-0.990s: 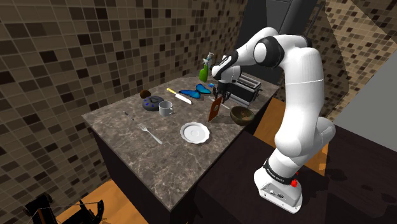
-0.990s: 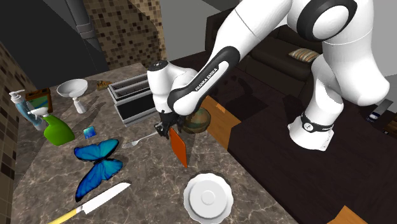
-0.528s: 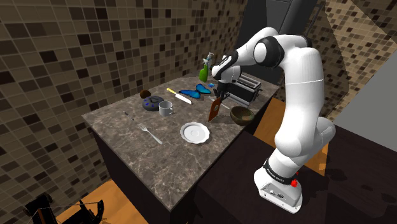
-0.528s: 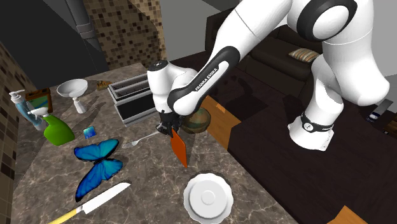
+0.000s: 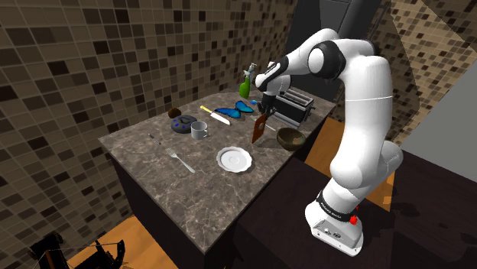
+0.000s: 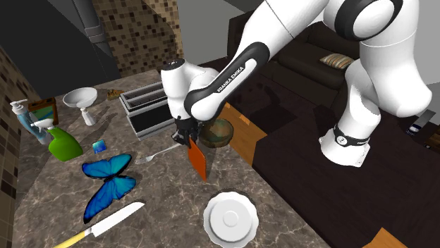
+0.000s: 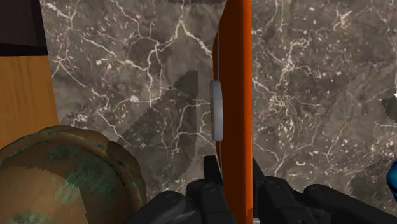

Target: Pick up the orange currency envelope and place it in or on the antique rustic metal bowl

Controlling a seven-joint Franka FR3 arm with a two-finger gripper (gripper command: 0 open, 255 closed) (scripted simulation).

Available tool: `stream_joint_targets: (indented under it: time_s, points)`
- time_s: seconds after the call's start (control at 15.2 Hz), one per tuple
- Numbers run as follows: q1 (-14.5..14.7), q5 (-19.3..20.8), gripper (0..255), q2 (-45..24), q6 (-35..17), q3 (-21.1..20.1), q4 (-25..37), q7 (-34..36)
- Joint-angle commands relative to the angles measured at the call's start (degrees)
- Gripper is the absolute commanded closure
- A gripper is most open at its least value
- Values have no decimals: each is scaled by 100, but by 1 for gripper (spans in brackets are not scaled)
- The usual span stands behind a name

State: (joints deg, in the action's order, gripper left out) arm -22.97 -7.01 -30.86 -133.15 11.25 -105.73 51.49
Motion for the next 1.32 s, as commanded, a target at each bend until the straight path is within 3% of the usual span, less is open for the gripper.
stream_joint_targets:
  time_s: [0.0,1.25]
  points:
    - [22,29,255,134,107,19,-27,22]
    - [105,252,255,964,1252,138,305,151]
